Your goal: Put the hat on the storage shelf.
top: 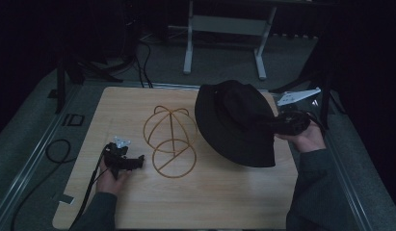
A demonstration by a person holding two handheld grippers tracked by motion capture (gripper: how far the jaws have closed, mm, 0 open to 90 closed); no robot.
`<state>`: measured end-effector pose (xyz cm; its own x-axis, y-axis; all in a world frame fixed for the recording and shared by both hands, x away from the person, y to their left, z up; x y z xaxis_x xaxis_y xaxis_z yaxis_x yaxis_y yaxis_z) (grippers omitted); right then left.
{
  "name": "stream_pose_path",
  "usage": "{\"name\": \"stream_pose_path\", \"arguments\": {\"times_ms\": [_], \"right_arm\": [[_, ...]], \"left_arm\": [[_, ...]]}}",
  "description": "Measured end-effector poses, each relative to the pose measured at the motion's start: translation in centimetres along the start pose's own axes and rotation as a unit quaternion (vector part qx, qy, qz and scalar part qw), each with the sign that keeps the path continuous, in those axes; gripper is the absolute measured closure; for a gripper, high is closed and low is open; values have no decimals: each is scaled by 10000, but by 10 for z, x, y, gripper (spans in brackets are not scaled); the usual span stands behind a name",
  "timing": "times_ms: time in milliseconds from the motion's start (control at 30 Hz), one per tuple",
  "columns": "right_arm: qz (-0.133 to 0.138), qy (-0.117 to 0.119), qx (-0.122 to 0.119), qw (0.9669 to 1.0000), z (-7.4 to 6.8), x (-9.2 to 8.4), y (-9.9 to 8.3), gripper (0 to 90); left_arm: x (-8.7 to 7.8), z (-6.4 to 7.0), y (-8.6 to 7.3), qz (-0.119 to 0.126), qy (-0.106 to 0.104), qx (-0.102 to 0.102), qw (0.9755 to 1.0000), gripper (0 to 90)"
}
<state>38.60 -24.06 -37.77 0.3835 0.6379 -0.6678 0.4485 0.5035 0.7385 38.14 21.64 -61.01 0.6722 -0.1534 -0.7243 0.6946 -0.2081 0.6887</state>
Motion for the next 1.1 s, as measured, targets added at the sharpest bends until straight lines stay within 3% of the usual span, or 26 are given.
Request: {"name": "stream_pose_path", "arguments": {"times_ms": [533,833,1100], "right_arm": [[170,91,-262,9995,-17,-12,14,868],[347,234,-453,9981,-29,-24,23,868],[420,389,-574,9967,-37,-25,30,868]], "left_arm": [[0,0,0,-8,-1,12,10000,12],[0,0,0,-5,0,11,10000,12],[0,0,0,-8,-1,14,10000,12]]}}
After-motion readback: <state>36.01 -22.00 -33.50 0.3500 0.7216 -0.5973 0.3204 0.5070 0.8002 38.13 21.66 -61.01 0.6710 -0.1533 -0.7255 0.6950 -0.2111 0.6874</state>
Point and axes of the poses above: each handheld gripper's, and its own axes: x roughly forward along the jaws, y roughly out of its top, z roughly to its right, the point moved 6 cm from there along x, roughly forward along the jaws, and after that the axes turned 2 degrees about y, right-handed, at the moved point
